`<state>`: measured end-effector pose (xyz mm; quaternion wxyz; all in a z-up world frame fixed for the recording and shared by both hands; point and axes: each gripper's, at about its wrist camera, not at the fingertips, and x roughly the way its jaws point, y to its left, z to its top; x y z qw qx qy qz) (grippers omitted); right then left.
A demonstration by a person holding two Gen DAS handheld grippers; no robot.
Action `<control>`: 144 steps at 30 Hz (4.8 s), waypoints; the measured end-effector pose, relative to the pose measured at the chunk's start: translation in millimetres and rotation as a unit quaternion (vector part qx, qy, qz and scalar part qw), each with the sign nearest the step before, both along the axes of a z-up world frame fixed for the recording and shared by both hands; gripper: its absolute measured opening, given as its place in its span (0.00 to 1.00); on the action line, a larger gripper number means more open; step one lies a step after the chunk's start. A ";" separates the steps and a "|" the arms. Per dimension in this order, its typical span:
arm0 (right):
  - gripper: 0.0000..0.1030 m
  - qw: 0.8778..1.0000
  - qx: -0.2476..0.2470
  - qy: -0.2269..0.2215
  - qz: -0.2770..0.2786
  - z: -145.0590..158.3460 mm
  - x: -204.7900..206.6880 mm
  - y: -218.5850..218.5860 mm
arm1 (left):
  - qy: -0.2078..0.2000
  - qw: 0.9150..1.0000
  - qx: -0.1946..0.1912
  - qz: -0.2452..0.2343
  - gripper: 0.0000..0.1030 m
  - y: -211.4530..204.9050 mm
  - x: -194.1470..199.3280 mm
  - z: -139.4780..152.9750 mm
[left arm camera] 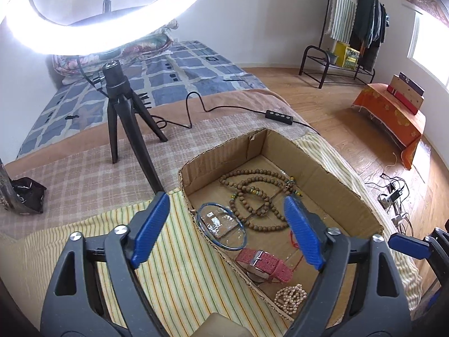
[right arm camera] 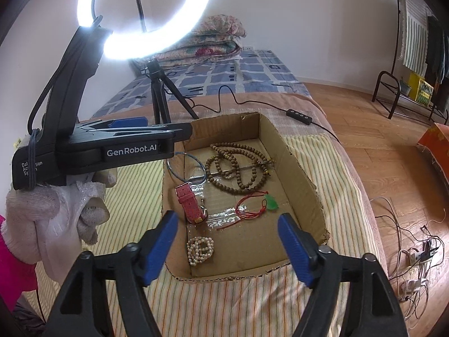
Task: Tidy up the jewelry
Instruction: 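Open the left tool to drop the bangle in the box while the right tool releases the earring, then move the left tool to the cream bead bracelet while the right tool approaches the second pearl earring, then close the left tool on the bead bracelet while the right tool closes on the earring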
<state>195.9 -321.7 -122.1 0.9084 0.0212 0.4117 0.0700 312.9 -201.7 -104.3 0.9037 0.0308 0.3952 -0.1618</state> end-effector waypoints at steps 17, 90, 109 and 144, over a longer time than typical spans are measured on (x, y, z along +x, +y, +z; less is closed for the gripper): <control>0.80 1.000 -0.001 -0.002 0.000 2.1 -7.2 1.8 | -0.003 0.999 0.027 0.019 0.87 19.4 -17.1 11.6; 0.41 0.969 -0.015 0.084 0.232 -87.1 -33.9 162.0 | 0.111 0.993 0.031 0.026 0.50 190.1 -163.9 -94.4; 0.29 0.967 -0.029 0.089 0.235 -97.4 -22.6 177.9 | 0.119 0.992 0.024 0.025 0.44 189.6 -152.8 -106.7; 0.16 0.975 -0.018 0.054 0.217 -70.7 -30.2 164.5 | 0.063 0.998 0.004 -0.008 0.05 172.3 -171.1 -62.8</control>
